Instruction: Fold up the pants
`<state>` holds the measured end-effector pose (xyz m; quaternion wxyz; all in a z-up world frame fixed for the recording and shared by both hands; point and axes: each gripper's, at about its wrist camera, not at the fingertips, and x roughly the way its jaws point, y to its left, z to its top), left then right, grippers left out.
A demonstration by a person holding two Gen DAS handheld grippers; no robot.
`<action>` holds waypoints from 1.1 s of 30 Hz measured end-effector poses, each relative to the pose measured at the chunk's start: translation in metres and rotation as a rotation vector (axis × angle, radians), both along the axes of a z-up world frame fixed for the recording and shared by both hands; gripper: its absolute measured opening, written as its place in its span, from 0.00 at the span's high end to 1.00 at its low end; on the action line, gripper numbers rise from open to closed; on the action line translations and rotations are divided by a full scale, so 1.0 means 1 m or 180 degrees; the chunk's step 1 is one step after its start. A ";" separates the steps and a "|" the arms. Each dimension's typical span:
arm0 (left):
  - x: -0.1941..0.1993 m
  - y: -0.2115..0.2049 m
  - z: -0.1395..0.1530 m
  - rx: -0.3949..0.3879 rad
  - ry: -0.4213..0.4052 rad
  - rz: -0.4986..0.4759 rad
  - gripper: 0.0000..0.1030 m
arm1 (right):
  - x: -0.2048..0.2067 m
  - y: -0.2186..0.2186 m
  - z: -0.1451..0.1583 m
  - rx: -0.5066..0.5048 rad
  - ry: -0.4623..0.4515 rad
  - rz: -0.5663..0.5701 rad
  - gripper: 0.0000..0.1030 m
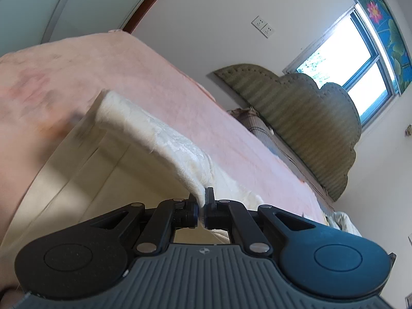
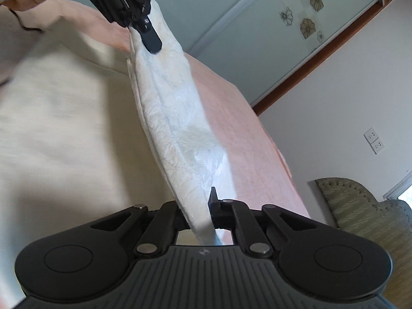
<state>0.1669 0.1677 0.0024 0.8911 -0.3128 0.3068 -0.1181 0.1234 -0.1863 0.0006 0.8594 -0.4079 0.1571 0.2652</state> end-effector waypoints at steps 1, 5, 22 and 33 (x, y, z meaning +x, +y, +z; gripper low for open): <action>-0.008 0.002 -0.003 0.0002 0.0016 -0.0006 0.96 | -0.010 0.003 -0.002 0.0003 0.0013 0.0010 0.96; -0.040 0.010 -0.015 -0.0003 0.0113 -0.0012 0.96 | -0.048 0.016 -0.008 0.0084 0.0138 0.0061 0.96; -0.071 0.003 -0.043 0.0705 0.0185 0.0198 0.92 | -0.091 0.054 -0.045 0.0169 0.0295 -0.0168 0.95; -0.080 0.008 -0.028 0.1065 0.0165 0.0372 0.68 | -0.131 0.045 -0.053 0.0054 0.0007 -0.0392 0.75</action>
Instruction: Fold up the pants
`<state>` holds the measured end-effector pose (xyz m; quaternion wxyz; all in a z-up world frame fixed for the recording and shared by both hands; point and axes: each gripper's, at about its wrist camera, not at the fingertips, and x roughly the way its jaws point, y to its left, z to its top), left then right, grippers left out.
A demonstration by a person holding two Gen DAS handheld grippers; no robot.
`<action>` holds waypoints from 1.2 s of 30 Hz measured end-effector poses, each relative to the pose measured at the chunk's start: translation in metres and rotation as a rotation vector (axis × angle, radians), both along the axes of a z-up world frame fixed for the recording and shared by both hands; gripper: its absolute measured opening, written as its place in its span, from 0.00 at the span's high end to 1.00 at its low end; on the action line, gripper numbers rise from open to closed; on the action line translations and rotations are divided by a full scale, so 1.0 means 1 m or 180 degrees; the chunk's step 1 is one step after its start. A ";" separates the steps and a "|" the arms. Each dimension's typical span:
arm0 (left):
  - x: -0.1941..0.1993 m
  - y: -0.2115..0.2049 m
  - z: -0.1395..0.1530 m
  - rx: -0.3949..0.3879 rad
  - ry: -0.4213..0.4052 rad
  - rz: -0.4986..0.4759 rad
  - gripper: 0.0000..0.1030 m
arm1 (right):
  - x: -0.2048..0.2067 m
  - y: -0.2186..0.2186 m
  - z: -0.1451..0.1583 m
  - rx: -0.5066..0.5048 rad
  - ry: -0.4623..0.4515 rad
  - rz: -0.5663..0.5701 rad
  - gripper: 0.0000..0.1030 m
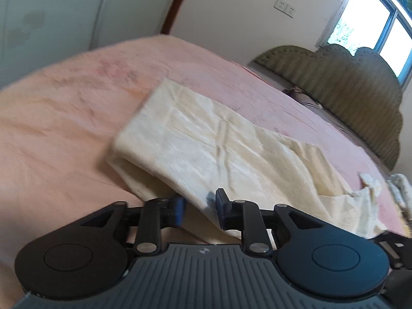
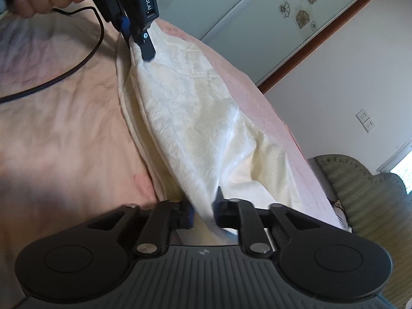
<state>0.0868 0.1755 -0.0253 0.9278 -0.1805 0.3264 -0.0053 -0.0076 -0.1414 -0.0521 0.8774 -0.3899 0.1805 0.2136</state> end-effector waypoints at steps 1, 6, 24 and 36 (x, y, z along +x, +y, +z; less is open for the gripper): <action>-0.002 0.002 0.000 0.0037 -0.0017 0.0024 0.68 | -0.004 -0.007 0.004 0.0075 0.0008 0.0005 0.59; -0.012 0.002 0.015 0.0030 -0.0091 0.0171 0.69 | -0.012 -0.050 0.034 0.0885 0.0318 0.0037 0.35; -0.010 -0.051 0.069 0.0373 -0.0658 0.0259 0.64 | 0.035 -0.086 0.015 0.2609 0.1212 -0.0211 0.00; 0.010 -0.114 0.045 0.0311 -0.0409 -0.0449 0.57 | 0.045 -0.058 -0.008 0.1910 0.1160 -0.0768 0.00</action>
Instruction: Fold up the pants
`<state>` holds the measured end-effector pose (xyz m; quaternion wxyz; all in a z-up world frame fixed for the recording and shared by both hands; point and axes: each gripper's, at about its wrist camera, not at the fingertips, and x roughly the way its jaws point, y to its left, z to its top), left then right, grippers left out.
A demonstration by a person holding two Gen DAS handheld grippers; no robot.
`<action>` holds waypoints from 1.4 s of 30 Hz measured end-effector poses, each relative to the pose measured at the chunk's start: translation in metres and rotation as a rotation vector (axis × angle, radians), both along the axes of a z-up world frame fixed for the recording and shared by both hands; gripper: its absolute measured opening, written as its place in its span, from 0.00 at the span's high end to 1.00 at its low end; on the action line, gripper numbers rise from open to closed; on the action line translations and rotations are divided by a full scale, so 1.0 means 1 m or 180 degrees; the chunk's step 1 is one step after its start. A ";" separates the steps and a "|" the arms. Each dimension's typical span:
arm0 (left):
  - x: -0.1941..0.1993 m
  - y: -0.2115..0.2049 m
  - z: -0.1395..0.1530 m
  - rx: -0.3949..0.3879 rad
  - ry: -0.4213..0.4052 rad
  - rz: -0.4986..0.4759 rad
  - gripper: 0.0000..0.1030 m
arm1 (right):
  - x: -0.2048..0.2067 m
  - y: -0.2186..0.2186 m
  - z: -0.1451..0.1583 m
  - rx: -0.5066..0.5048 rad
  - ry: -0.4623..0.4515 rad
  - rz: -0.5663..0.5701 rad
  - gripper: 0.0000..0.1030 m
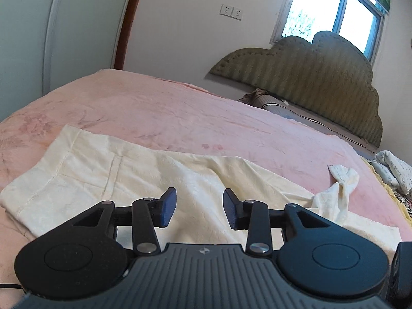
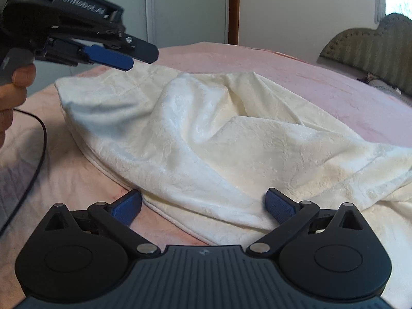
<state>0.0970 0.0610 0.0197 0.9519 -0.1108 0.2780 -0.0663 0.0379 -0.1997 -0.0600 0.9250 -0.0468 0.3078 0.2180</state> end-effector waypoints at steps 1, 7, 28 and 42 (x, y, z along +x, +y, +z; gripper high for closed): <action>-0.001 0.001 0.000 0.0003 -0.0005 0.0033 0.54 | -0.001 0.001 0.000 -0.0010 -0.0011 -0.0001 0.00; 0.009 -0.006 0.001 -0.0136 0.0083 0.0044 0.53 | 0.001 -0.001 0.000 0.0026 0.0014 0.0002 0.00; -0.003 -0.019 0.011 -0.0032 -0.0030 -0.0048 0.47 | 0.000 -0.002 0.001 0.0031 0.0014 0.0000 0.00; 0.009 -0.043 0.008 0.0106 -0.0023 -0.0403 0.42 | -0.016 -0.038 0.032 0.0306 0.0014 -0.0155 0.00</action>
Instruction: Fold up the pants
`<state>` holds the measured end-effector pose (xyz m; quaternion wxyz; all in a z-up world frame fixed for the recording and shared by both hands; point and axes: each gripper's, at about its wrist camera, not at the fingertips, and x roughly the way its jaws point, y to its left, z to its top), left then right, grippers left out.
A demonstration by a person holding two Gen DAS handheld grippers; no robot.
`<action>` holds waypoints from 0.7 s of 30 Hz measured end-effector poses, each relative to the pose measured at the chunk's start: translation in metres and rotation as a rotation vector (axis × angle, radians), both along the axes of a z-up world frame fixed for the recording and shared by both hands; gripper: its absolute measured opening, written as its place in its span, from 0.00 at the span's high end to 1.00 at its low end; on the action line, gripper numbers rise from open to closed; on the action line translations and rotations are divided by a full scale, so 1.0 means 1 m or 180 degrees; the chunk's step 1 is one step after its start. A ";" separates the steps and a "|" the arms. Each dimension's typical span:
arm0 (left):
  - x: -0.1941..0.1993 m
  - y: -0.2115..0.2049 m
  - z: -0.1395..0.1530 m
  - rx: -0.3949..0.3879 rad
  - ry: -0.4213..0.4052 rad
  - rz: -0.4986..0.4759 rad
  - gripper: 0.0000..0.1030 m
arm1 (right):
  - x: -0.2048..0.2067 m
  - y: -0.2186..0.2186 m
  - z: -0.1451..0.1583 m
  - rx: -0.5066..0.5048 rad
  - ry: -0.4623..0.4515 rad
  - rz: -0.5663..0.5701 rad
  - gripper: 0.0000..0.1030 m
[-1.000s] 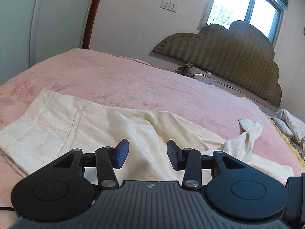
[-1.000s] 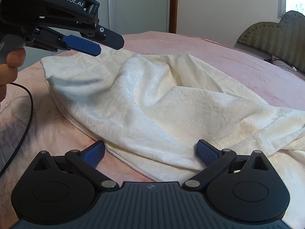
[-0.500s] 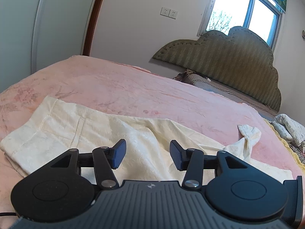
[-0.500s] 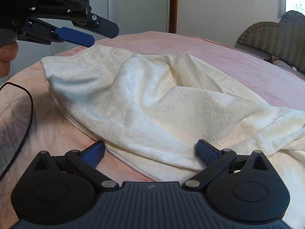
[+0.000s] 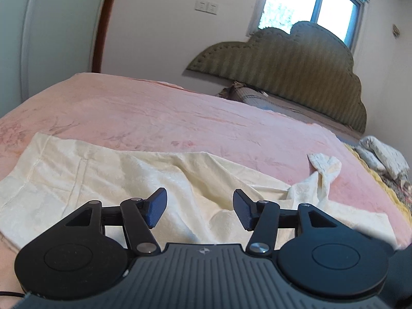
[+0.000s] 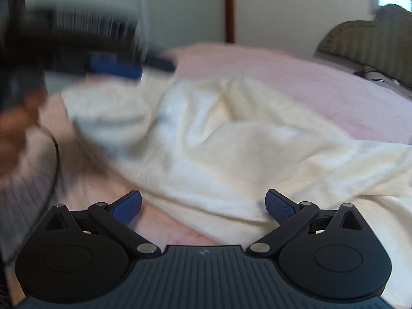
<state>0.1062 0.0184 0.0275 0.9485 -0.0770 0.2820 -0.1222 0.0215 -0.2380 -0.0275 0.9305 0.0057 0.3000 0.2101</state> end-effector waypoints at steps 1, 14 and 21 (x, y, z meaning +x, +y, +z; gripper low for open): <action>0.001 -0.005 -0.001 0.0032 -0.0022 -0.0076 0.42 | -0.006 -0.017 0.011 0.0082 -0.0129 -0.0172 0.00; -0.009 -0.130 -0.040 0.0819 -0.0251 -0.1562 0.32 | 0.112 -0.233 0.044 -0.0066 -0.0008 -0.2342 0.00; -0.002 -0.163 -0.068 0.1064 -0.0351 -0.1712 0.33 | 0.203 -0.225 0.021 -0.0346 0.0409 -0.2114 0.00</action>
